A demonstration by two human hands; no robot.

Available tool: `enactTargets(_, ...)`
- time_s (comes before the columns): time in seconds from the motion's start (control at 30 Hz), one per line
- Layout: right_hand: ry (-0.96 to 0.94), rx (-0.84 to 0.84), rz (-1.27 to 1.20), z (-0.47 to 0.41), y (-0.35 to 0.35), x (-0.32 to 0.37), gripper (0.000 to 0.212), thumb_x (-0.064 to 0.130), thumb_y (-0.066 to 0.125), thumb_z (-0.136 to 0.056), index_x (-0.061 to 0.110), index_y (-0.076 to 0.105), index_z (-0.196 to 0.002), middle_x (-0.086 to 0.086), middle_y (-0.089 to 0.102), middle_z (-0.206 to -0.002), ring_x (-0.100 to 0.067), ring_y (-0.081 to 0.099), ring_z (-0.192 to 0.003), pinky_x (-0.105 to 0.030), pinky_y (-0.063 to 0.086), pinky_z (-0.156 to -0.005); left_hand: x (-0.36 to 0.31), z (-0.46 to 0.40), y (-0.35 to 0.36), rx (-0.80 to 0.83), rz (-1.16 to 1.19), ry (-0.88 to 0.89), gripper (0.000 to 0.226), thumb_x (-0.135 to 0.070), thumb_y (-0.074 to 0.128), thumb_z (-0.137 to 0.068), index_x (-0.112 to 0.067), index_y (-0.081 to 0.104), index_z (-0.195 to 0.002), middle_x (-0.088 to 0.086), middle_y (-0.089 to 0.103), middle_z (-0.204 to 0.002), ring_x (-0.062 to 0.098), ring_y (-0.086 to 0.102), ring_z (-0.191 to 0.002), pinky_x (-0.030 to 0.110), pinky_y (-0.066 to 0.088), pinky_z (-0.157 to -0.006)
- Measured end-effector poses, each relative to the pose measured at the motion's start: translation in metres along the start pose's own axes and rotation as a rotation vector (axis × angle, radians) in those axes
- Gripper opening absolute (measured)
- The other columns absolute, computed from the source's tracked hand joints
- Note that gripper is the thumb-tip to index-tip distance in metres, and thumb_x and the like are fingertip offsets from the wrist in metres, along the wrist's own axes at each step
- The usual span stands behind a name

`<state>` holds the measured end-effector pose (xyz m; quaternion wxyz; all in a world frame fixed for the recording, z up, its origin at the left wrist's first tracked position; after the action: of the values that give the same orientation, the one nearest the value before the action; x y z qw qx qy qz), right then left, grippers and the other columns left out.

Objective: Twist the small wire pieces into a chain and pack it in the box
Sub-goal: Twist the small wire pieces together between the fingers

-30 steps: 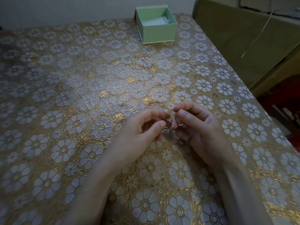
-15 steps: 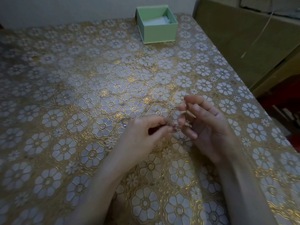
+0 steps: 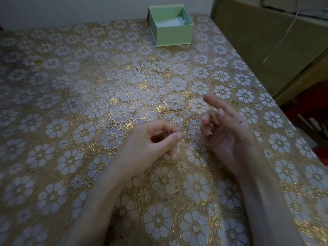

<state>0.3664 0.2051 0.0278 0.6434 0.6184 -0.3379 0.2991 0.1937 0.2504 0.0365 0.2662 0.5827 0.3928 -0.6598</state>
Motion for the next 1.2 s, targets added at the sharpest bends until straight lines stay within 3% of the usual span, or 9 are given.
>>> enactTargets(0.17,0.016,-0.074,0.015,0.003,0.003,0.003,0.034,0.021,0.066,-0.076,0.015,0.065,-0.109,0.002,0.059,-0.069,-0.006,0.056,-0.063,-0.016,0.046,-0.056,0.002,0.000,-0.003,-0.076,-0.015,0.082,0.019,-0.040,0.063,-0.073,-0.022,0.066,-0.069,0.004,0.069,-0.079,0.034,0.057,-0.071,0.038,0.043,-0.058)
enactTargets(0.23,0.027,-0.096,0.062,0.004,0.004,0.004,0.029,0.016,0.061,-0.080,0.014,0.063,-0.109,0.003,0.056,-0.061,-0.004,0.051,-0.053,-0.013,0.040,-0.051,0.002,-0.001,-0.006,-0.071,0.004,0.095,0.014,-0.038,0.063,-0.074,-0.026,0.066,-0.067,-0.002,0.068,-0.090,0.024,0.059,-0.082,0.027,0.045,-0.066)
enactTargets(0.37,0.016,-0.069,0.120,0.003,0.005,-0.001,0.030,0.027,0.063,-0.071,0.017,0.071,-0.098,0.008,0.039,-0.050,-0.004,0.032,-0.046,-0.022,0.020,-0.052,0.003,-0.002,-0.005,-0.009,0.149,0.042,0.022,-0.026,0.053,-0.086,-0.014,0.067,-0.073,-0.008,0.062,-0.084,-0.002,0.053,-0.067,0.009,0.040,-0.063)
enactTargets(0.63,0.014,-0.023,0.308,0.002,0.006,-0.006,0.029,0.035,0.076,-0.065,0.015,0.074,-0.087,0.014,0.034,-0.045,-0.003,0.025,-0.043,-0.024,0.016,-0.050,0.009,-0.002,-0.004,-0.012,0.212,-0.073,0.038,-0.057,0.050,-0.076,-0.025,0.056,-0.057,-0.007,0.058,-0.068,0.011,0.049,-0.068,0.026,0.035,-0.062)
enactTargets(0.73,0.055,-0.028,0.466,0.004,0.009,-0.004,0.025,0.035,0.070,-0.067,0.017,0.076,-0.083,0.000,0.035,-0.048,-0.010,0.022,-0.048,-0.029,0.014,-0.050,0.008,-0.002,-0.005,-0.011,0.233,-0.099,0.049,-0.071,0.056,-0.072,-0.026,0.054,-0.051,-0.001,0.053,-0.065,0.014,0.049,-0.064,0.027,0.038,-0.065)
enactTargets(0.83,0.108,0.018,0.557,0.007,0.013,0.000,0.014,0.021,0.075,-0.069,0.012,0.075,-0.079,0.007,0.049,-0.049,-0.007,0.027,-0.047,-0.019,0.020,-0.046,0.004,-0.002,-0.009,-0.034,0.227,-0.086,0.044,-0.063,0.053,-0.079,-0.028,0.055,-0.053,-0.013,0.050,-0.054,0.007,0.046,-0.056,0.014,0.037,-0.057)
enactTargets(1.0,0.167,0.066,0.608,0.009,0.015,0.004,0.015,-0.004,0.060,-0.080,-0.001,0.067,-0.094,0.016,0.055,-0.042,0.006,0.051,-0.043,-0.006,0.038,-0.046,0.002,0.000,-0.014,-0.049,0.114,0.000,0.029,-0.047,0.068,-0.077,-0.025,0.058,-0.062,-0.011,0.051,-0.056,0.006,0.045,-0.058,0.016,0.037,-0.056)
enactTargets(1.1,0.150,0.014,0.638,0.006,0.016,0.002,0.009,0.008,0.068,-0.079,0.004,0.073,-0.085,0.007,0.049,-0.045,0.001,0.038,-0.042,-0.007,0.030,-0.045,-0.002,0.002,-0.015,-0.053,0.079,-0.004,0.022,-0.037,0.070,-0.072,-0.020,0.058,-0.064,-0.009,0.052,-0.058,0.005,0.044,-0.056,0.011,0.036,-0.052)
enactTargets(1.2,0.061,-0.067,0.622,0.004,0.013,-0.002,0.011,0.021,0.069,-0.075,0.017,0.076,-0.082,-0.010,0.028,-0.056,-0.023,0.017,-0.052,-0.016,0.022,-0.048,0.000,0.003,-0.021,-0.073,-0.005,-0.010,0.018,-0.035,0.072,-0.072,-0.020,0.062,-0.071,0.019,0.047,-0.066,0.016,0.041,-0.060,0.017,0.034,-0.052)
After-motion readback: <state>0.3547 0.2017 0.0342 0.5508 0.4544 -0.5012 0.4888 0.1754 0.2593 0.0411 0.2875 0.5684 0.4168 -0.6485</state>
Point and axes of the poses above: each hand's wrist, its own z-axis away from the middle knuckle, its own y-axis out of the palm, x = y × z, the point moved 1 cm from there along -z, towards the middle knuckle
